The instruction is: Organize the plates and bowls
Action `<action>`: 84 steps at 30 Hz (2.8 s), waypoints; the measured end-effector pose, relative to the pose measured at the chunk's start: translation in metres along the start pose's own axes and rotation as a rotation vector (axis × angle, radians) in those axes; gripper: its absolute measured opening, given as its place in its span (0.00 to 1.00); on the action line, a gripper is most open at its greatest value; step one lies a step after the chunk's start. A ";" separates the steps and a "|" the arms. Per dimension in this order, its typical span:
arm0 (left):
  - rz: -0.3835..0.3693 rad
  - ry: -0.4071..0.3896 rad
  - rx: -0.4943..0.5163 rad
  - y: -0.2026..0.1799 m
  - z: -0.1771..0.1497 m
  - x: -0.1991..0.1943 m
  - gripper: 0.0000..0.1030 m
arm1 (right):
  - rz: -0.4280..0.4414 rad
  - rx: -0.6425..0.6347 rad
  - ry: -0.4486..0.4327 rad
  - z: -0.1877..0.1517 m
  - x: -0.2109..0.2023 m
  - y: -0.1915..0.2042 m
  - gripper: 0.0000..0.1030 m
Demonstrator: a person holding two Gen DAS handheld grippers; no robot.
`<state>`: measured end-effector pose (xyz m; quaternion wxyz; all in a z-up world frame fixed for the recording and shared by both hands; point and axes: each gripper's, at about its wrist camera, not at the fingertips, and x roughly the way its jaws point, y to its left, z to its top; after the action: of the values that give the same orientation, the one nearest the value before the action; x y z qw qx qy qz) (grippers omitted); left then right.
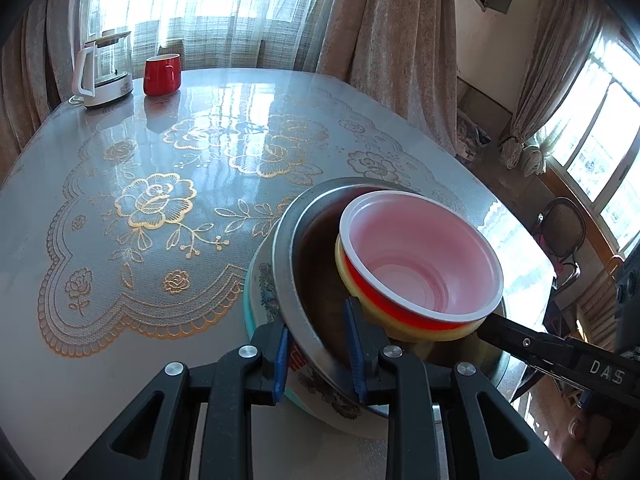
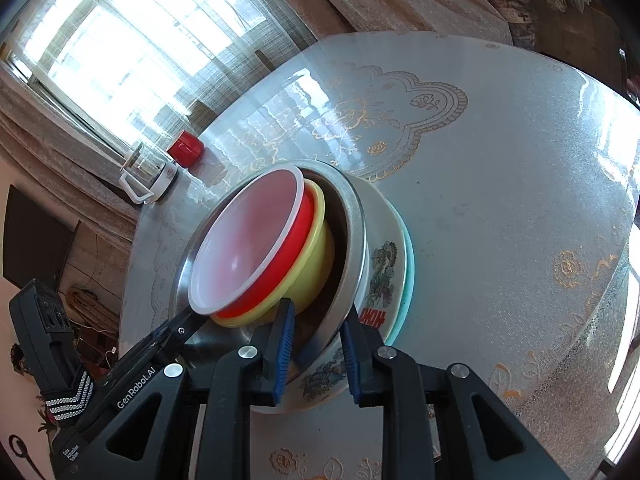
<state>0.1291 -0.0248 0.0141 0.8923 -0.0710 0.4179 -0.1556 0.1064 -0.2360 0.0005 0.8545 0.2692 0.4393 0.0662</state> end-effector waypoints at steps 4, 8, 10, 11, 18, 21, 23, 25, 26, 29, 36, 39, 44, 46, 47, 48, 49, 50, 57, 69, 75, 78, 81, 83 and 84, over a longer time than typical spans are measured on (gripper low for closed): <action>0.007 -0.004 0.007 0.000 0.000 -0.002 0.25 | -0.016 -0.030 -0.013 0.000 -0.002 0.001 0.20; 0.029 -0.009 0.016 -0.002 0.001 -0.001 0.25 | -0.014 -0.022 -0.012 -0.002 -0.003 0.001 0.18; 0.032 -0.009 0.020 -0.003 0.002 -0.001 0.25 | -0.013 -0.017 -0.012 -0.004 -0.004 -0.001 0.18; 0.033 -0.011 0.025 -0.003 0.001 -0.001 0.25 | -0.008 -0.011 -0.010 -0.004 -0.003 -0.002 0.18; 0.075 -0.053 0.059 -0.005 -0.005 -0.017 0.33 | 0.005 0.003 -0.024 -0.005 -0.008 -0.004 0.22; 0.095 -0.087 0.082 -0.004 -0.010 -0.028 0.45 | 0.000 -0.012 -0.045 -0.008 -0.014 -0.002 0.26; 0.110 -0.108 0.080 -0.003 -0.013 -0.036 0.51 | -0.005 -0.020 -0.063 -0.011 -0.018 -0.002 0.28; 0.122 -0.129 0.072 0.000 -0.016 -0.045 0.60 | -0.014 -0.030 -0.090 -0.013 -0.024 0.000 0.28; 0.127 -0.139 0.069 0.002 -0.018 -0.049 0.68 | -0.018 -0.041 -0.105 -0.015 -0.027 0.001 0.29; 0.145 -0.171 0.066 0.005 -0.024 -0.061 0.77 | -0.054 -0.091 -0.154 -0.022 -0.038 0.007 0.32; 0.155 -0.174 0.091 0.002 -0.051 -0.076 0.95 | -0.144 -0.210 -0.238 -0.050 -0.054 0.018 0.38; 0.149 -0.160 0.094 -0.001 -0.064 -0.078 0.98 | -0.167 -0.242 -0.254 -0.063 -0.058 0.020 0.39; 0.161 -0.149 0.104 -0.007 -0.080 -0.082 1.00 | -0.185 -0.256 -0.272 -0.080 -0.065 0.021 0.41; 0.174 -0.152 0.110 -0.009 -0.086 -0.085 1.00 | -0.190 -0.262 -0.281 -0.087 -0.067 0.021 0.42; 0.180 -0.152 0.113 -0.010 -0.089 -0.086 1.00 | -0.196 -0.264 -0.289 -0.091 -0.068 0.021 0.45; 0.187 -0.154 0.116 -0.010 -0.091 -0.088 1.00 | -0.200 -0.266 -0.296 -0.093 -0.069 0.022 0.46; 0.199 -0.157 0.116 -0.011 -0.093 -0.089 1.00 | -0.199 -0.267 -0.302 -0.096 -0.070 0.022 0.50; 0.210 -0.161 0.116 -0.011 -0.095 -0.091 1.00 | -0.198 -0.268 -0.309 -0.100 -0.071 0.023 0.53; 0.244 -0.191 0.108 -0.008 -0.109 -0.103 1.00 | -0.202 -0.297 -0.352 -0.128 -0.074 0.027 0.64; 0.309 -0.228 0.101 -0.006 -0.123 -0.113 1.00 | -0.227 -0.325 -0.331 -0.155 -0.075 0.026 0.72; 0.360 -0.252 0.126 -0.011 -0.126 -0.117 1.00 | -0.239 -0.310 -0.345 -0.157 -0.080 0.021 0.72; 0.367 -0.240 0.135 -0.011 -0.126 -0.114 1.00 | -0.242 -0.305 -0.339 -0.156 -0.079 0.021 0.72; 0.375 -0.229 0.142 -0.012 -0.126 -0.111 1.00 | -0.241 -0.309 -0.339 -0.156 -0.079 0.021 0.72; 0.372 -0.227 0.144 -0.012 -0.127 -0.111 1.00 | -0.239 -0.309 -0.334 -0.156 -0.078 0.021 0.72; 0.372 -0.225 0.145 -0.012 -0.127 -0.110 1.00 | -0.239 -0.308 -0.331 -0.156 -0.078 0.021 0.72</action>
<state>-0.0377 0.0014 0.0156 0.9493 0.0547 0.3094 -0.0091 -0.0607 -0.1829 -0.0063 0.9474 0.0892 0.3070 -0.0141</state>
